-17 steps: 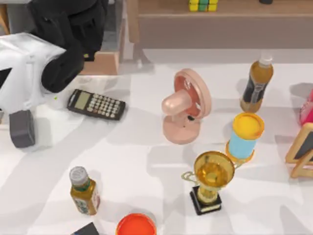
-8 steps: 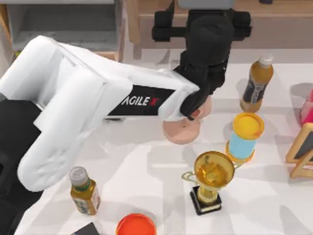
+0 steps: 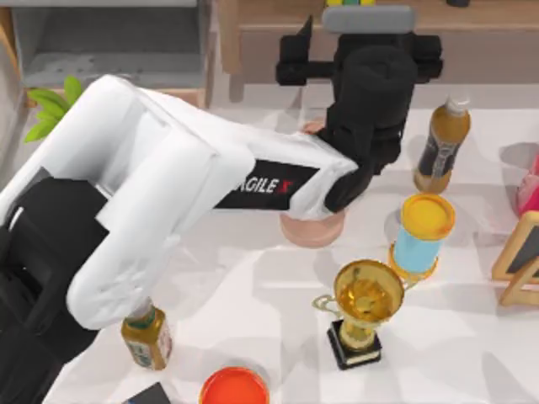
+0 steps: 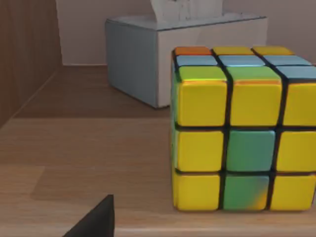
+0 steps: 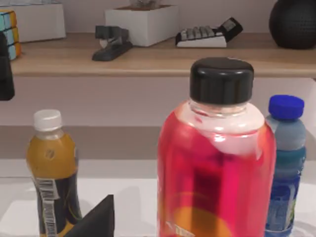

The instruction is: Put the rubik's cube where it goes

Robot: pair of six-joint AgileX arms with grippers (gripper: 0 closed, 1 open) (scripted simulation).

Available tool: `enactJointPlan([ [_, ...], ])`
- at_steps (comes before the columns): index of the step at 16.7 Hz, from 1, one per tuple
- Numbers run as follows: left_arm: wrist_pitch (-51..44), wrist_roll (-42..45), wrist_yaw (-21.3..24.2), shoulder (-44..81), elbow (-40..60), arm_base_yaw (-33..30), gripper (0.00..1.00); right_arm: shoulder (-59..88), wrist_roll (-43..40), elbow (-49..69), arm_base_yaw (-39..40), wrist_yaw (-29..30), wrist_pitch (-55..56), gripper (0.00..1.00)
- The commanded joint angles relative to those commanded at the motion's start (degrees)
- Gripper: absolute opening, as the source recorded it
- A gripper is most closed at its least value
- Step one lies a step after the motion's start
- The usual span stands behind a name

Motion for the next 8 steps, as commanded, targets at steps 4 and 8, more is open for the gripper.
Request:
enactJointPlan([
  [4,-2.26,-0.02,0.66,0.51,3.10,0.46,1.00,0.00,0.00,0.00,0.00,0.00,0.00,1.00],
  [8,-6.57,-0.01,2.42,3.64,10.56,2.22,1.00,0.00,0.00,0.00,0.00,0.00,0.00,1.00],
])
